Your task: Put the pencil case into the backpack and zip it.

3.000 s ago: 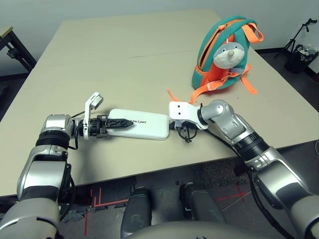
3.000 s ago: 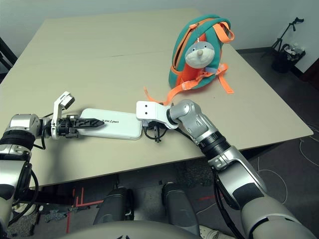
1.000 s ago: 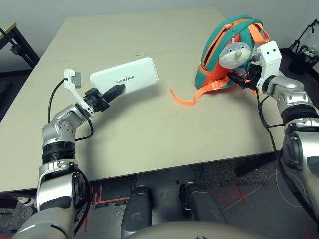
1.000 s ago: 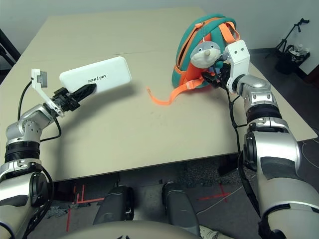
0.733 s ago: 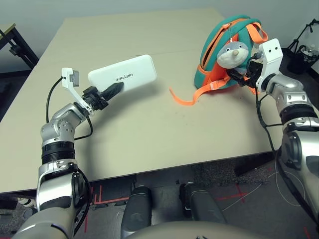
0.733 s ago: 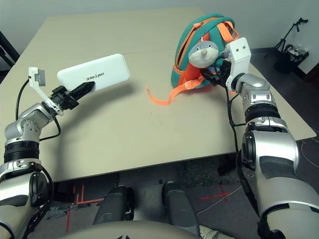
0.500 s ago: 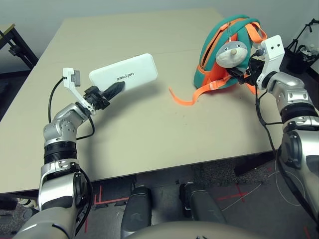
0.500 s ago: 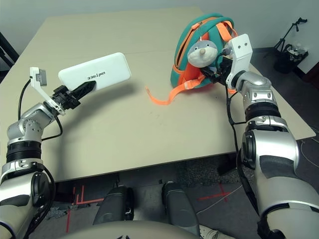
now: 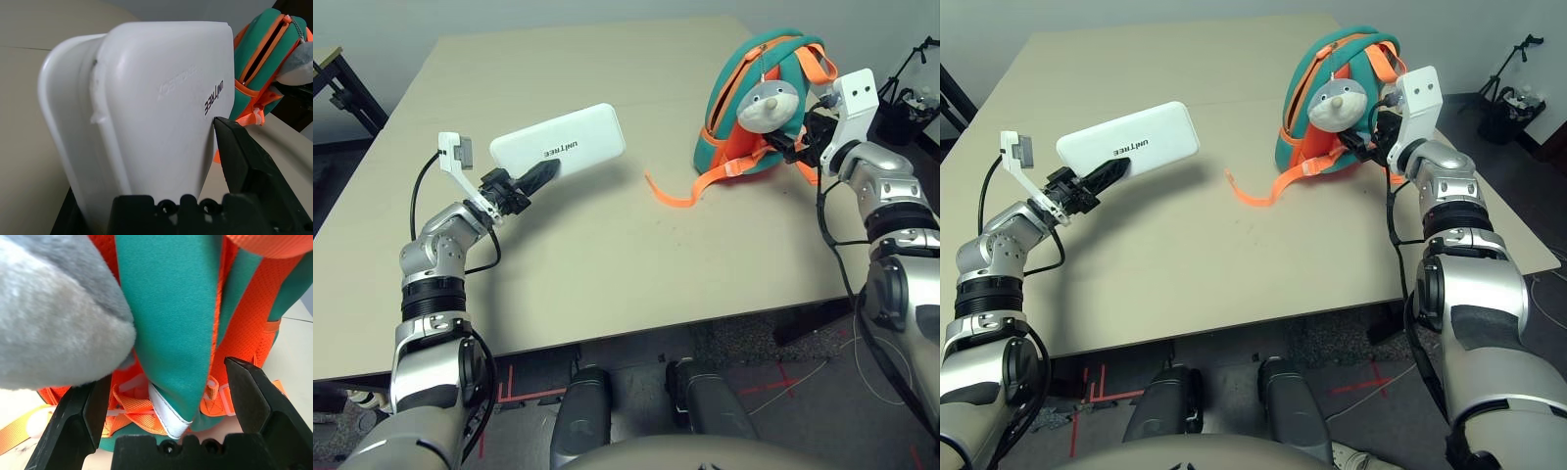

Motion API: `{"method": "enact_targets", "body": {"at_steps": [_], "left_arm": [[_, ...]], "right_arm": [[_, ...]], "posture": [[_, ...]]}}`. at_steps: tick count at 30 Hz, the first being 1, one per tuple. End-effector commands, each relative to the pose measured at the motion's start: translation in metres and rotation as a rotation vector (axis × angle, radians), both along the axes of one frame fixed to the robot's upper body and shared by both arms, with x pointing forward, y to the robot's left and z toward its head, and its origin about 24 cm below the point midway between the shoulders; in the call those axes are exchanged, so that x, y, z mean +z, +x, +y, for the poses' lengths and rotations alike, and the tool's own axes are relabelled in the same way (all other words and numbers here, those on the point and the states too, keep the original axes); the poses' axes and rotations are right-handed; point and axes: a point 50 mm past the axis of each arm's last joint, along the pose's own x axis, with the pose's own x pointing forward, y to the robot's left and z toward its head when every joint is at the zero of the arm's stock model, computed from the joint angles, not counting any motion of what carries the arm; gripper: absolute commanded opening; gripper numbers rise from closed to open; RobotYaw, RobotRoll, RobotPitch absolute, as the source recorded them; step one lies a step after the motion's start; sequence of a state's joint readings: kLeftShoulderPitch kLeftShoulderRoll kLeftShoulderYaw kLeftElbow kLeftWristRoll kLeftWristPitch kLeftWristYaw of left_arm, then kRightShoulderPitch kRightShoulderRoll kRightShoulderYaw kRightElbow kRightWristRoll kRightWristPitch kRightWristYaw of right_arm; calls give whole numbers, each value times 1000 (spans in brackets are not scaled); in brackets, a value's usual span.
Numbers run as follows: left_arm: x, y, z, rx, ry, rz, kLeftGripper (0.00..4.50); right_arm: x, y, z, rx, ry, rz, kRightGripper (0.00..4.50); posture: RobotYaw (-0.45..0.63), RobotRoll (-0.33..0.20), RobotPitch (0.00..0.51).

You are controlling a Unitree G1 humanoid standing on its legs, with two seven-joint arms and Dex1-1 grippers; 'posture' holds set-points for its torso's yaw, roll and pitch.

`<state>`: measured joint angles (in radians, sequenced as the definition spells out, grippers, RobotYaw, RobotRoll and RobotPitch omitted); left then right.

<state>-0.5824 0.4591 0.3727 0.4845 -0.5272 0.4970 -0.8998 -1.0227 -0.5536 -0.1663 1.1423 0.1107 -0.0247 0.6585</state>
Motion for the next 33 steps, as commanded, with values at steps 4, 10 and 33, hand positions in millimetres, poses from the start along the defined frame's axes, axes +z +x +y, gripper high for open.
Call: {"method": "enact_targets", "body": {"at_steps": [4, 10, 33], "left_arm": [[10, 3, -2, -19, -16, -41, 3168], [9, 2, -3, -23, -20, -37, 3168], [10, 3, -5, -35, -30, -33, 3168]], "right_arm": [[4, 1, -3, -38, 39, -4, 4500], [2, 1, -5, -56, 68, 1, 4500], [3, 3, 4, 5, 82, -7, 0]], "posture": [[-46, 0, 55], [-41, 0, 55], [-42, 0, 48]]}}
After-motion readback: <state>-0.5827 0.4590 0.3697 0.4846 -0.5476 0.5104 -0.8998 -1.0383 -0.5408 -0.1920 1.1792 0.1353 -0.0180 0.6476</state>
